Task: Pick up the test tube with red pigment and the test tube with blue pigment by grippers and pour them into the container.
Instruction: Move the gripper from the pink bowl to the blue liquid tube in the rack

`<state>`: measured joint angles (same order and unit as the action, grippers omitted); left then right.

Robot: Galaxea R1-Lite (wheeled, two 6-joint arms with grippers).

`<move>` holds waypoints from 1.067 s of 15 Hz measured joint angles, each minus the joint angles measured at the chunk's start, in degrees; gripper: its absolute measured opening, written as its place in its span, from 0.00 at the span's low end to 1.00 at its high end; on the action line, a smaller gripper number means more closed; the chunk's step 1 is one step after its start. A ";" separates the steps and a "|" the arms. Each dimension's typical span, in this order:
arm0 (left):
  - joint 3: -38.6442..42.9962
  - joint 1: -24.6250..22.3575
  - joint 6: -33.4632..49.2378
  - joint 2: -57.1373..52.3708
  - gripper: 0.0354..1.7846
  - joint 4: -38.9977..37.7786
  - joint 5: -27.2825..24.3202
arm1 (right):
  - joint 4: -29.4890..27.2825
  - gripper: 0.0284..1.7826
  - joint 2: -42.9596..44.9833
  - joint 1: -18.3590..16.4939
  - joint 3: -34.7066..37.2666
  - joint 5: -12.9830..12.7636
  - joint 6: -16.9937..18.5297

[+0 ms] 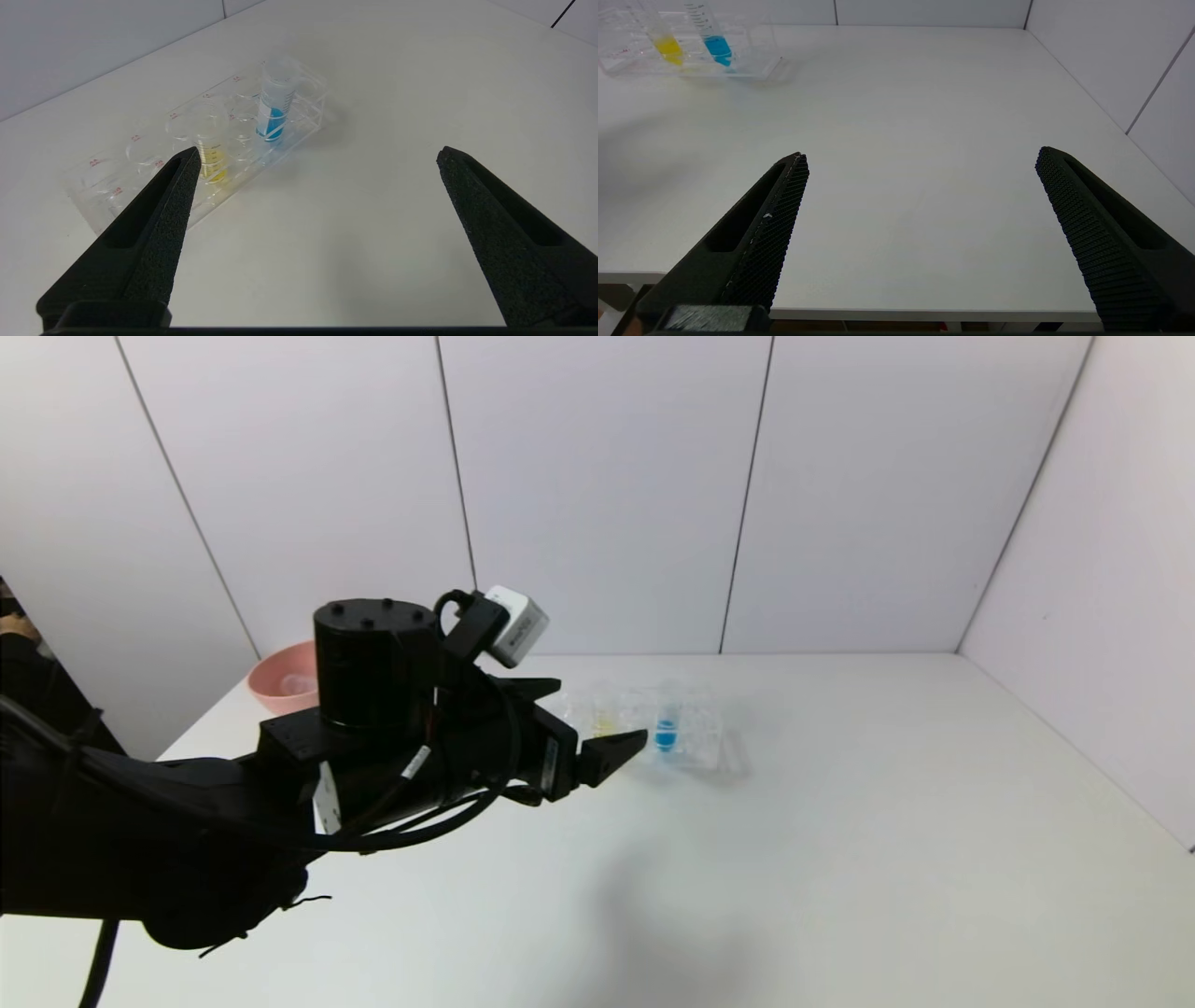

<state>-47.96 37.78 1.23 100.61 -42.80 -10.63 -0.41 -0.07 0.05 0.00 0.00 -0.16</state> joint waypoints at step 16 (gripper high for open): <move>-18.99 6.16 0.15 20.50 0.99 0.48 12.36 | 0.00 1.00 -0.02 0.05 0.00 0.00 0.00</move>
<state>-66.95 43.93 1.38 121.11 -42.33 1.73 -0.41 -0.10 0.10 0.00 0.00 -0.16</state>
